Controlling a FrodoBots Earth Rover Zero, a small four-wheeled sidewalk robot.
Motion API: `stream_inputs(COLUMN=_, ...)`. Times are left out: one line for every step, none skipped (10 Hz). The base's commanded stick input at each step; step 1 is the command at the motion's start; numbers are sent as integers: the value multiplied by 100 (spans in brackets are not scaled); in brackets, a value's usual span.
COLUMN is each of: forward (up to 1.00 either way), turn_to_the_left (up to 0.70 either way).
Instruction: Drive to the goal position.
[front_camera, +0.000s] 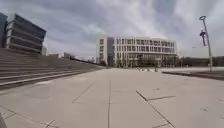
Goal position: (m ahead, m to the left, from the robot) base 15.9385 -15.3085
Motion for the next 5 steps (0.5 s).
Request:
stream_inputs(forward=50, turn_to_the_left=0)
stream_inputs(forward=50, turn_to_the_left=0)
stream_inputs(forward=50, turn_to_the_left=0)
stream_inputs(forward=50, turn_to_the_left=0)
stream_inputs(forward=50, turn_to_the_left=0)
